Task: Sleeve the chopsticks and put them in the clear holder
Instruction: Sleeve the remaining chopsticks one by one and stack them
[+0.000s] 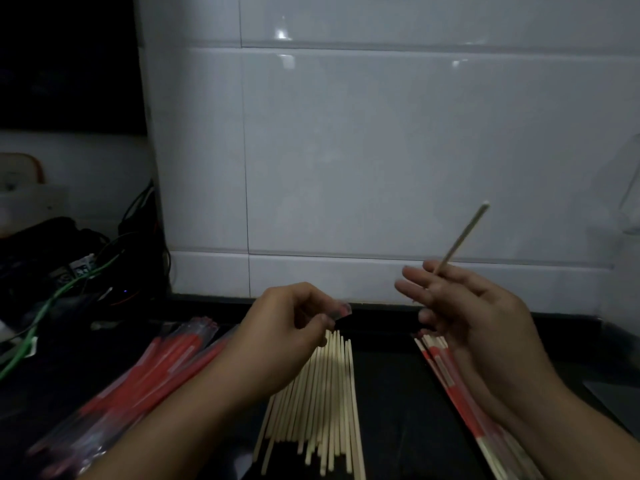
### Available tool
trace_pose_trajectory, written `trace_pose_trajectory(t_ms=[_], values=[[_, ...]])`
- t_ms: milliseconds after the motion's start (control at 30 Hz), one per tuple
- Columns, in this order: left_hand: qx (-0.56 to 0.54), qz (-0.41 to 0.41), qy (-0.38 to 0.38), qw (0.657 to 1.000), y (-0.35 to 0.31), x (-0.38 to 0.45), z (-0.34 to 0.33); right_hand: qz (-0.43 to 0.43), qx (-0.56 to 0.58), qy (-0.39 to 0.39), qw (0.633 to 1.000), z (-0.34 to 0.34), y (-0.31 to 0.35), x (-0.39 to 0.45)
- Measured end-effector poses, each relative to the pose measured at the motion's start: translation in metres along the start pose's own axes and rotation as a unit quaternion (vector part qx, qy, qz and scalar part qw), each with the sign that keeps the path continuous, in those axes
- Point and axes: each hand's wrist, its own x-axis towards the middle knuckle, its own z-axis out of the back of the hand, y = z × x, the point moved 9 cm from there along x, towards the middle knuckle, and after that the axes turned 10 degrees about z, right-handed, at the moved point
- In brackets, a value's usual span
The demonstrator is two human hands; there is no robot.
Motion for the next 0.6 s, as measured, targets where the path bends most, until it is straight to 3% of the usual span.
trace_pose_trajectory(t_ms=[167,600], values=[[-0.005,-0.004,-0.001,1.0,-0.001,-0.002,0.0,0.048,-0.078,-0.012,0.996,0.004,0.006,-0.004],[0.012,-0.008,0.041,0.999,-0.004,-0.005,-0.01,0.08,-0.076,-0.03,0.993,0.007,0.006,-0.002]])
